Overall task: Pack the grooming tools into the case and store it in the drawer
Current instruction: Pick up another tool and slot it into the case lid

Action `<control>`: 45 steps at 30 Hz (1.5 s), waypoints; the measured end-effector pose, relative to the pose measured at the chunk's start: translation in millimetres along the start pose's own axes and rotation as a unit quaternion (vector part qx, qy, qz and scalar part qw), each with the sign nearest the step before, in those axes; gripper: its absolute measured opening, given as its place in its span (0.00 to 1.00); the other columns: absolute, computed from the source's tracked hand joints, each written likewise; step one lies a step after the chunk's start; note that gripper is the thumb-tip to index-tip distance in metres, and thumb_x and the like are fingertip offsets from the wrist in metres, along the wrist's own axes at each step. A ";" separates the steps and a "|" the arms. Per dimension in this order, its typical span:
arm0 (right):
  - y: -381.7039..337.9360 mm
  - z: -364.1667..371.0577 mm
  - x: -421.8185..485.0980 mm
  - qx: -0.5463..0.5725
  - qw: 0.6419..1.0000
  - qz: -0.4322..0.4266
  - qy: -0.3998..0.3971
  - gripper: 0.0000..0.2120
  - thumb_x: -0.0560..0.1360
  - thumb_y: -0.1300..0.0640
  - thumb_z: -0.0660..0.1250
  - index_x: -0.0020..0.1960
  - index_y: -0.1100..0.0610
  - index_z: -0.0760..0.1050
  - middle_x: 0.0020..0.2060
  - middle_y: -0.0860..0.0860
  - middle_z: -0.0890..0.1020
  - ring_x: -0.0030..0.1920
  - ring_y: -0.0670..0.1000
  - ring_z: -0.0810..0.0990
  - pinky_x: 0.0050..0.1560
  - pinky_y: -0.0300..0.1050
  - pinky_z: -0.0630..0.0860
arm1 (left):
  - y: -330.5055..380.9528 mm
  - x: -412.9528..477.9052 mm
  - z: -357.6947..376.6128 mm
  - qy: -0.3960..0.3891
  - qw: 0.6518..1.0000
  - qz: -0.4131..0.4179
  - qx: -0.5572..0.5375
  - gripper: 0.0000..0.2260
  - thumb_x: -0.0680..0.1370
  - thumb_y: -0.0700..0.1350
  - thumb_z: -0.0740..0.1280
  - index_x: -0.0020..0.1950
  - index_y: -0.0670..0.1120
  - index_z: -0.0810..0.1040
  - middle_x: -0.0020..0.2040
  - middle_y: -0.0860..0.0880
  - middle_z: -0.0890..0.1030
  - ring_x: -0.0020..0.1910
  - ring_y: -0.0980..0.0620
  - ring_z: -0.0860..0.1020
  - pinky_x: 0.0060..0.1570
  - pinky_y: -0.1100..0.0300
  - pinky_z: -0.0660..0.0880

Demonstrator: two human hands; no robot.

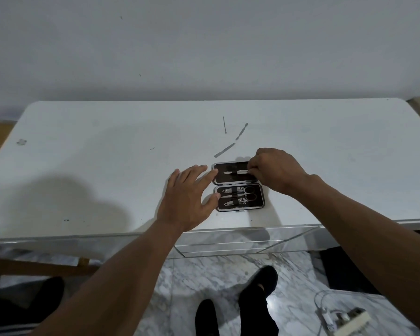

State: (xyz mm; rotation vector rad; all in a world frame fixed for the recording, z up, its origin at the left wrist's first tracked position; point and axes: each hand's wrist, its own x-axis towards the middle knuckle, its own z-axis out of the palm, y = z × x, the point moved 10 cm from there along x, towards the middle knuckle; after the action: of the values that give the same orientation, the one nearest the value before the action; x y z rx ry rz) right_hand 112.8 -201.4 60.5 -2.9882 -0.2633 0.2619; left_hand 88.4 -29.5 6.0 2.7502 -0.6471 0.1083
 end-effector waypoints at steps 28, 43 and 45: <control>-11.5 11.3 10.4 0.011 1.000 0.005 -0.023 0.10 0.77 0.55 0.63 0.51 0.54 0.82 0.50 0.53 0.82 0.52 0.58 0.78 0.50 0.51 0.76 | -1.6 0.7 0.7 -0.005 1.000 -0.003 -0.017 0.25 0.78 0.61 0.55 0.75 0.58 0.66 0.73 0.54 0.69 0.74 0.53 0.63 0.75 0.46 0.56; -12.0 2.2 19.3 0.018 1.000 -0.004 -0.003 0.11 0.77 0.55 0.61 0.49 0.55 0.81 0.48 0.54 0.81 0.48 0.57 0.78 0.45 0.49 0.75 | -0.9 1.2 -0.1 -0.007 1.000 -0.001 -0.022 0.25 0.79 0.62 0.54 0.75 0.57 0.65 0.73 0.53 0.69 0.74 0.53 0.63 0.74 0.45 0.57; -13.7 -1.2 24.2 0.019 1.000 -0.005 0.003 0.10 0.76 0.55 0.62 0.49 0.55 0.81 0.48 0.54 0.81 0.49 0.58 0.78 0.46 0.50 0.76 | -1.5 1.2 -0.2 -0.007 1.000 -0.003 -0.020 0.25 0.79 0.61 0.54 0.75 0.58 0.65 0.73 0.54 0.69 0.74 0.53 0.63 0.74 0.45 0.57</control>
State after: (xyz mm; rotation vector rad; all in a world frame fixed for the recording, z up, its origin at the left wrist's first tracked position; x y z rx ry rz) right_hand 134.3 -183.7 59.7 -2.9499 -0.2687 0.2535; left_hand 90.1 -28.6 5.9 2.7167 -0.6377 0.0741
